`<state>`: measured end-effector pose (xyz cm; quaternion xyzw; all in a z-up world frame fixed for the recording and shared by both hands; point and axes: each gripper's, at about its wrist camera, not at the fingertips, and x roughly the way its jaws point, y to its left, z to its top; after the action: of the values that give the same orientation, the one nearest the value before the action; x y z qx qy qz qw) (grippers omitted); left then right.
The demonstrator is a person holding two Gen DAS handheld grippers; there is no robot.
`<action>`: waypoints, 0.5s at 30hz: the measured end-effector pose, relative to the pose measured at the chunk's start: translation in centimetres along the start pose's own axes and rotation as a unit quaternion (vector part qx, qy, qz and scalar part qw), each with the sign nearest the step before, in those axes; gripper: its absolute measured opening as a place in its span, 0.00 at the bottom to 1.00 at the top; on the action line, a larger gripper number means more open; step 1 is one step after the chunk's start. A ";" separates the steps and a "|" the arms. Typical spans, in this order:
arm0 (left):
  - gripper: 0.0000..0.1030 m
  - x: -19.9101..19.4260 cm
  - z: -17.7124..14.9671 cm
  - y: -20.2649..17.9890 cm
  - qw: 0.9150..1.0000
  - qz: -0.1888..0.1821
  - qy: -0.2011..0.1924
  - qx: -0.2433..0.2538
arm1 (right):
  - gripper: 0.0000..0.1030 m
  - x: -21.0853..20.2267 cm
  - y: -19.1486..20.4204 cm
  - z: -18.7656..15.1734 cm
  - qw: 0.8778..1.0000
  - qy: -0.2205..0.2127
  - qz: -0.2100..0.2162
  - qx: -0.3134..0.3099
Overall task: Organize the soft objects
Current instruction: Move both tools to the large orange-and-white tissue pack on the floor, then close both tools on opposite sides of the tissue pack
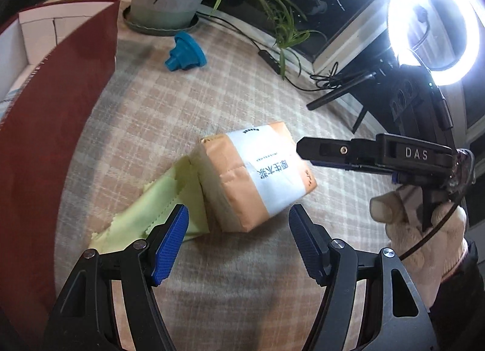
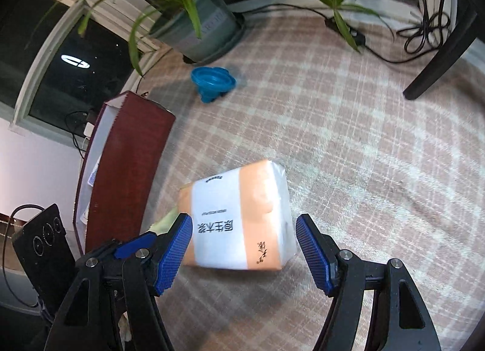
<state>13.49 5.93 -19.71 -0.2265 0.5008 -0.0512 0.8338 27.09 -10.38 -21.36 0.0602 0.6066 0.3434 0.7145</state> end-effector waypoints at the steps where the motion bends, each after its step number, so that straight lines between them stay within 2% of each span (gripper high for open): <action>1: 0.66 0.3 0.1 0.0 1.000 0.001 0.000 0.000 | 0.65 0.4 -0.2 0.0 1.000 0.003 0.001 0.003; 7: 0.64 1.6 0.8 0.2 1.000 0.002 0.003 -0.003 | 0.65 2.0 -0.8 0.0 1.000 0.018 0.001 0.007; 9: 0.63 2.0 0.9 0.3 1.000 0.003 0.004 0.000 | 0.61 2.3 -0.8 0.1 1.000 0.020 0.002 0.006; 14: 0.52 2.4 0.9 0.2 1.000 0.000 0.008 0.008 | 0.54 3.0 -0.7 0.2 1.000 0.027 0.006 0.005; 15: 0.45 2.6 0.9 0.1 1.000 -0.003 0.010 0.011 | 0.51 3.1 -0.7 0.2 1.000 0.029 0.003 0.003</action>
<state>15.51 5.49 -21.50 -0.2187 0.5080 -0.0615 0.8309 27.66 -9.13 -24.22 0.0542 0.6280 0.3454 0.6952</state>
